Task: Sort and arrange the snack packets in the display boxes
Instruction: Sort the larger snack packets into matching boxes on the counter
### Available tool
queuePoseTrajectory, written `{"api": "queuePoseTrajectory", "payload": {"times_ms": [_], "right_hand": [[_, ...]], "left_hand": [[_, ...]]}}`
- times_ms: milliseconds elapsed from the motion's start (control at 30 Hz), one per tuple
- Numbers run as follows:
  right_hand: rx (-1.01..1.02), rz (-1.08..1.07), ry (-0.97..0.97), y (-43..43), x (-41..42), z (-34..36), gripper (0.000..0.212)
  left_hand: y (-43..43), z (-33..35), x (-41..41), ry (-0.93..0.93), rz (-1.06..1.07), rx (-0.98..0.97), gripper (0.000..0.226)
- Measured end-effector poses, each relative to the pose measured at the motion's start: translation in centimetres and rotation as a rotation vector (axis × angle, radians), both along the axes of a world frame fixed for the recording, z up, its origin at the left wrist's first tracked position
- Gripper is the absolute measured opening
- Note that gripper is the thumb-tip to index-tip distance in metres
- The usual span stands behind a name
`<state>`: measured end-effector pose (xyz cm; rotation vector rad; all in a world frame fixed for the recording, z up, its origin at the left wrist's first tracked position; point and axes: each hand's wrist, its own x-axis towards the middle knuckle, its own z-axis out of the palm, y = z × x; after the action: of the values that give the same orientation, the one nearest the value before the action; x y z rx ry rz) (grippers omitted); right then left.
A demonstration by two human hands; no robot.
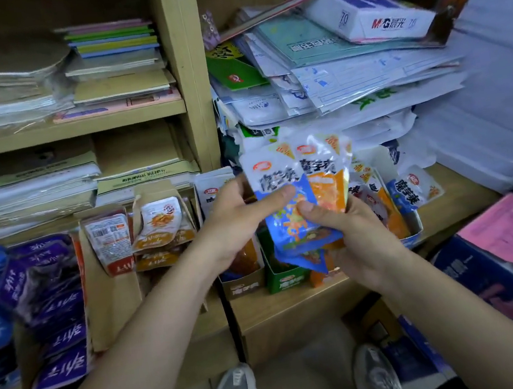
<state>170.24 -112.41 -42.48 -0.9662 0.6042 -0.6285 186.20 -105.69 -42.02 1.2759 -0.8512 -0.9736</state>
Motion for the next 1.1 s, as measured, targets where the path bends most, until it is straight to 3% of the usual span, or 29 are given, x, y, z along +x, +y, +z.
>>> {"api": "queuePoseTrajectory", "payload": {"times_ms": [100, 167, 267, 367, 433, 533, 600, 700, 833, 933, 1100], "right_hand": [[0.026, -0.102, -0.005, -1.1, -0.8, 0.1, 0.043], [0.001, -0.176, -0.003, -1.8, -1.6, 0.1, 0.046], [-0.043, -0.265, 0.006, -2.7, -3.1, 0.2, 0.051], [-0.051, -0.269, 0.013, -3.3, -4.1, -0.3, 0.05], [-0.065, -0.258, 0.025, -3.2, -4.1, -0.8, 0.05], [-0.109, -0.243, 0.04, -2.6, -3.4, -1.2, 0.035], [-0.161, -0.249, 0.049, -2.4, -3.0, -1.4, 0.03], [-0.226, -0.301, 0.067, -2.6, -2.7, -1.2, 0.043], [-0.272, -0.394, 0.116, -3.5, -2.9, -1.0, 0.049], [-0.266, -0.419, 0.148, -3.8, -3.1, -0.9, 0.045], [-0.234, -0.441, 0.159, -3.5, -3.2, -0.5, 0.043]], "left_hand": [[-0.2, 0.7, 1.2, -0.088, -0.032, 0.042, 0.039], [-0.1, 0.2, 2.3, -0.247, 0.102, 0.062, 0.028], [0.2, -2.0, 5.0, -0.798, 0.366, 0.082, 0.024], [0.5, -4.0, 6.9, -1.352, 0.321, 0.295, 0.038], [0.6, -4.8, 6.9, -1.5, 0.247, 0.47, 0.048], [0.7, -5.4, 6.5, -1.538, 0.238, 0.485, 0.053], [0.7, -5.5, 6.5, -1.516, 0.283, 0.453, 0.044], [0.7, -5.6, 7.0, -1.472, 0.366, 0.391, 0.024], [0.5, -5.3, 7.3, -1.389, 0.338, 0.346, 0.022], [0.8, -5.1, 7.5, -1.384, 0.39, 0.258, 0.008], [1.6, -3.9, 7.5, -1.31, 0.644, -0.052, 0.02]]}}
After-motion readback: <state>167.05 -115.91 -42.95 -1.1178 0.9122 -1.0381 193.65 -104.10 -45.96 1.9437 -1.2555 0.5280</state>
